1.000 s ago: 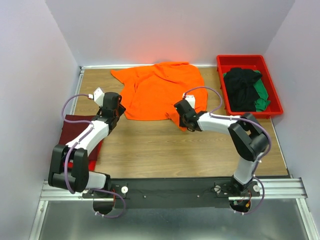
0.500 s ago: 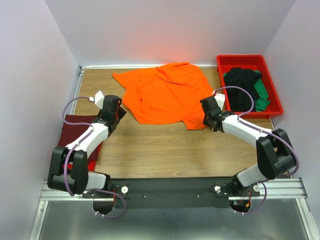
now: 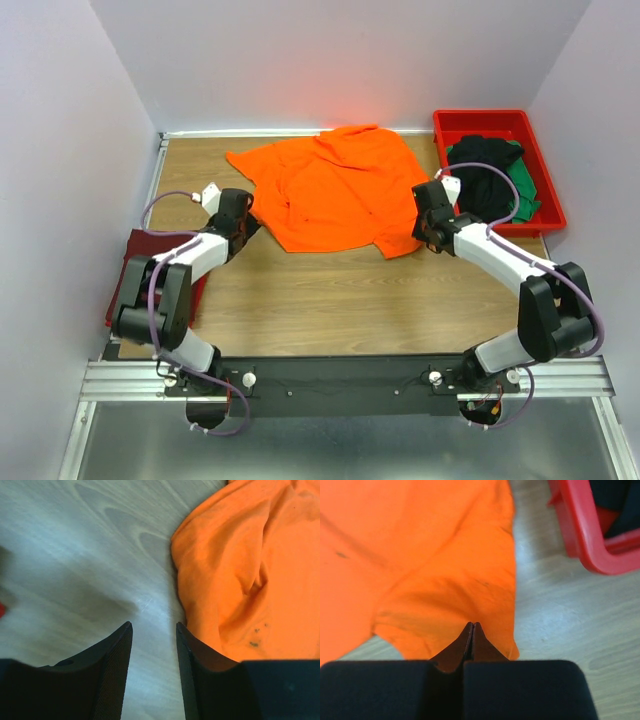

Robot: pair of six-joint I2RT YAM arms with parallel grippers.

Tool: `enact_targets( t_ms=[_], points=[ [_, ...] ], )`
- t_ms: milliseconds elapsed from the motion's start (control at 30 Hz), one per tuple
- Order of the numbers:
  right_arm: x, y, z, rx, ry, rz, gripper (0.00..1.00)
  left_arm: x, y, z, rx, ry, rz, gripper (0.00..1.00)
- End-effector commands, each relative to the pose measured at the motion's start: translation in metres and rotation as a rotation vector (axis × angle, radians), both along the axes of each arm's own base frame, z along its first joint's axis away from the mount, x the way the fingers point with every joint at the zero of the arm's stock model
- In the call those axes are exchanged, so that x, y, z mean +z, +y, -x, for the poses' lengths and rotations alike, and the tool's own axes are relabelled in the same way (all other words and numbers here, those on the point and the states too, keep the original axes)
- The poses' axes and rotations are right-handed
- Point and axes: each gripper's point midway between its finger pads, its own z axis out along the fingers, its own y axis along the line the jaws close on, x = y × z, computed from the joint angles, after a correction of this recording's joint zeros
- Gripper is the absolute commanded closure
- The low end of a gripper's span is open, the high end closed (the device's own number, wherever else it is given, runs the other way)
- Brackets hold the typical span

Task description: Fold and stack the t-shirts

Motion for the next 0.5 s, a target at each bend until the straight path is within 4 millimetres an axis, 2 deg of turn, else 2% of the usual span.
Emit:
enact_targets(
  t_ms=[0,133,167,233,333,467],
  points=[
    [0.021,0.014,-0.014,0.042,-0.037,-0.041,1.00,0.015,-0.016,-0.037,-0.039,-0.089,0.023,0.48],
    [0.030,0.018,-0.019,0.058,-0.055,-0.051,1.00,0.014,-0.030,-0.057,-0.075,-0.126,0.049,0.45],
    [0.031,0.018,-0.019,0.059,-0.059,-0.054,1.00,0.019,-0.032,-0.065,-0.084,-0.140,0.046,0.45],
    [0.034,0.018,-0.019,0.059,-0.064,-0.056,1.00,0.015,-0.036,-0.070,-0.095,-0.132,0.043,0.47],
    [0.038,0.019,-0.019,0.062,-0.077,-0.062,1.00,0.000,-0.038,-0.075,-0.094,-0.096,0.039,0.56],
    [0.049,0.019,-0.021,0.063,-0.103,-0.072,1.00,-0.004,-0.039,-0.080,-0.104,-0.079,0.017,0.72]
  ],
)
